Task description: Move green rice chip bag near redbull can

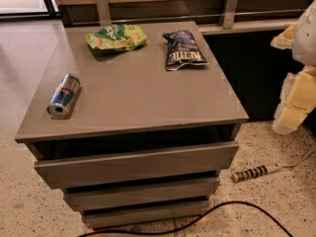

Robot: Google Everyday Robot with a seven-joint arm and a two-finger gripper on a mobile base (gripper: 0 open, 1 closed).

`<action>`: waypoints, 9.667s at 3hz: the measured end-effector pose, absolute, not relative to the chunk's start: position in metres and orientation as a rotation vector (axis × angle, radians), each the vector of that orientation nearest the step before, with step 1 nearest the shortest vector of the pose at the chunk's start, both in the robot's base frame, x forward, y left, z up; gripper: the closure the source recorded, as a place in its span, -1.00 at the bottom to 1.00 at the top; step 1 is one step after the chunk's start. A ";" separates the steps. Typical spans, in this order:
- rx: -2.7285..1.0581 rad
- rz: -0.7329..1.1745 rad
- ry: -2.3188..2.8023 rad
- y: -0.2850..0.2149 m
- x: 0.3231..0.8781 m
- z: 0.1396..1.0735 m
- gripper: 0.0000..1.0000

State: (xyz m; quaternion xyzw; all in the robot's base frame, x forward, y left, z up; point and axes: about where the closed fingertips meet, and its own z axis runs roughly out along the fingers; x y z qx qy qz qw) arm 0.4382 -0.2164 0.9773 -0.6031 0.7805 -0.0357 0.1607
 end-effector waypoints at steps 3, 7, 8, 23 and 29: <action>-1.605 -0.063 2.110 -0.207 0.478 0.980 -1.00; -1.349 0.137 1.827 -0.190 0.566 0.966 -1.00; -1.273 0.150 1.822 -0.183 0.579 0.960 -1.00; -1.097 0.373 1.722 0.084 0.920 0.828 0.12; -1.158 0.473 1.684 0.068 0.829 0.885 1.00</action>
Offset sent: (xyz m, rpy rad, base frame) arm 0.0368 0.0131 0.0029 0.1127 -0.1099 -0.0052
